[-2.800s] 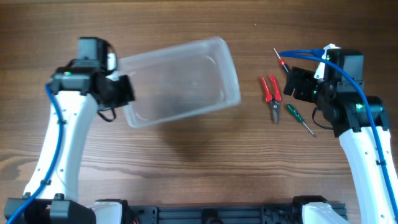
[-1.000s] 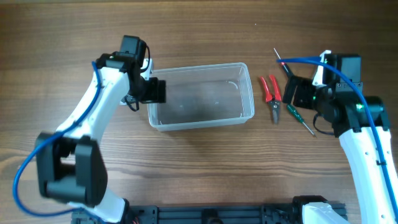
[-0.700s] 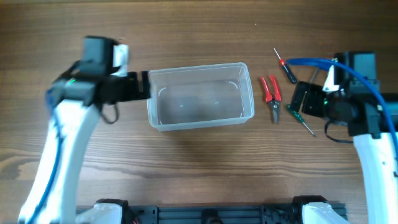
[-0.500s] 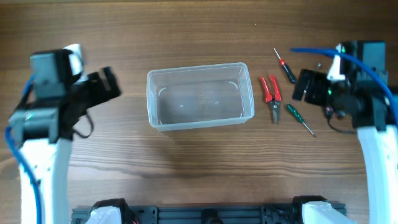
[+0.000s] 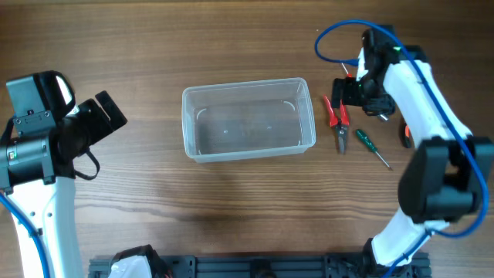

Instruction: Pack container

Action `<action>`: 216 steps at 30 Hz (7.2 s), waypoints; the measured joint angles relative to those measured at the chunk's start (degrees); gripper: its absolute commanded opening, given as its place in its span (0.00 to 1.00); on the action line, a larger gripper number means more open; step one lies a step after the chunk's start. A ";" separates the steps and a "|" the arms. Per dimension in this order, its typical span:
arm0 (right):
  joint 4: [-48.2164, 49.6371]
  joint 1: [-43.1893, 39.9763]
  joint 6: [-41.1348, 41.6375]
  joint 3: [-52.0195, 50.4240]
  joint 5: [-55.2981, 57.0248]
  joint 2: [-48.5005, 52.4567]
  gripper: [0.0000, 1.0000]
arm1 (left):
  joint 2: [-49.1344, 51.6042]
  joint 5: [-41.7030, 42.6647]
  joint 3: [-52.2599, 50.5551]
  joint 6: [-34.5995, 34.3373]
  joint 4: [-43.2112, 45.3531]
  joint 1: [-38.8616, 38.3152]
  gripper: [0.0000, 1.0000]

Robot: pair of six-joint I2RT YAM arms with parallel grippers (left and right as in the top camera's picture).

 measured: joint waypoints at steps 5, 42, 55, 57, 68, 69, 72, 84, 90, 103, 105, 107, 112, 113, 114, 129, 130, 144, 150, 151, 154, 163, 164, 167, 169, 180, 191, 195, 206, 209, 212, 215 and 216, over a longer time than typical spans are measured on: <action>3.15 0.00 -0.24 0.00 -0.42 5.35 1.00 | 0.02 -0.02 0.00 0.00 -0.50 0.00 1.00; 7.72 -4.90 -4.50 -0.22 -2.73 6.93 0.96 | 2.27 0.02 0.00 -0.37 -0.85 0.00 1.00; 7.34 -4.85 -6.43 -0.15 -2.19 10.19 0.85 | 2.27 0.02 0.00 -0.39 -0.90 0.00 1.00; 7.54 -4.85 -6.49 -0.15 -1.90 10.25 0.75 | 2.27 0.02 0.00 -0.39 -0.90 0.00 1.00; 7.67 -4.85 -6.84 -0.15 -1.66 10.45 0.27 | 2.27 0.02 0.00 -0.37 -0.96 0.00 1.00; 7.63 -4.85 -6.91 -0.15 -1.66 10.45 0.26 | 2.27 0.02 0.00 -0.39 -0.96 0.00 1.00; 7.52 -4.85 -6.84 -0.15 -1.68 10.45 0.23 | 2.27 0.02 0.00 -0.39 -0.96 0.00 1.00; 7.34 -4.85 -6.84 -0.15 -2.08 10.49 0.04 | 2.27 0.02 0.00 -0.37 -0.98 0.00 1.00; 7.30 -4.85 -6.84 -0.15 -2.08 10.49 0.04 | 2.27 0.02 0.00 -0.37 -0.98 0.00 1.00; 3.63 -0.96 -8.02 2.56 -2.01 5.20 0.04 | 2.27 0.02 0.00 -0.37 -0.98 0.00 1.00; 3.91 1.20 -8.92 4.42 -1.40 0.70 0.04 | 2.27 0.02 0.00 -0.39 -1.01 0.00 1.00; 5.44 3.98 -10.51 6.32 -0.28 -4.20 0.04 | 2.27 0.02 0.00 -0.37 -1.01 0.00 1.00; 6.93 13.57 -16.33 9.38 2.45 -12.81 0.04 | 2.27 0.02 0.00 -0.39 -1.01 0.00 1.00; 6.80 15.32 -18.01 9.44 2.60 -13.14 0.04 | 2.27 0.02 0.00 -0.37 -1.01 0.00 1.00; 6.43 17.46 -20.48 9.44 2.54 -13.14 0.04 | 2.27 0.02 0.00 -0.39 -1.01 0.00 1.00; 8.35 31.47 -54.31 5.79 -7.82 -3.37 0.04 | 2.27 0.02 0.00 -0.37 -1.01 0.00 1.00; 8.41 31.34 -54.75 5.66 -8.17 -1.40 0.04 | 2.27 0.02 0.00 -0.39 -1.01 0.00 1.00; 9.94 31.26 -55.45 4.33 -9.42 6.67 0.04 | 2.27 0.02 0.00 -0.39 -1.05 0.00 1.00; 10.14 31.26 -55.47 4.33 -9.42 6.67 0.04 | 2.27 0.02 0.00 -0.37 -1.05 0.00 1.00; 10.19 31.26 -55.45 4.33 -9.42 6.67 0.04 | 2.27 0.02 0.00 -0.37 -1.05 0.00 1.00; 10.32 31.26 -55.45 4.33 -9.42 6.67 0.04 | 2.27 0.02 0.00 -0.39 -1.05 0.00 1.00; 11.23 31.26 -55.47 4.33 -9.42 6.67 0.08 | 2.27 0.02 0.00 -0.37 -1.05 0.00 1.00; 11.26 31.26 -55.47 4.33 -9.42 6.67 0.08 | 2.27 0.02 0.00 -0.37 -1.05 0.00 1.00; 11.30 31.26 -55.47 4.33 -9.86 6.88 0.19 | 2.27 0.02 0.00 -0.37 -1.05 0.00 1.00; 11.41 31.26 -55.39 4.33 -10.45 7.32 0.45 | 2.27 0.02 0.00 -0.37 -1.05 0.00 1.00; 10.88 31.26 -49.27 5.38 -11.50 8.85 0.80 | 2.27 0.02 0.00 -0.37 -1.05 0.00 1.00; 5.25 25.59 -31.28 15.58 -1.97 -11.32 1.00 | 2.27 0.02 0.00 -0.37 -1.05 0.00 1.00; 0.35 14.03 -27.65 18.12 -1.01 -18.14 1.00 | 2.27 0.02 0.00 -0.39 -1.07 0.00 1.00; -4.46 -11.54 -33.20 17.03 -2.97 -4.70 1.00 | 2.27 0.04 0.00 -0.37 -1.49 0.00 1.00; -4.50 -12.26 -35.71 17.05 -4.31 -1.09 1.00 | 2.27 0.04 0.00 -0.39 -1.49 0.00 1.00; -4.55 -11.87 -38.25 17.05 -5.66 3.54 1.00 | 2.27 0.04 0.00 -0.37 -1.49 0.00 1.00; -4.46 -11.04 -39.71 17.03 -6.38 8.24 1.00 | 2.27 0.04 0.00 -0.39 -1.49 0.00 1.00; -4.44 -10.93 -40.17 17.03 -6.40 8.70 1.00 | 2.27 0.04 0.00 -0.39 -1.49 0.00 1.00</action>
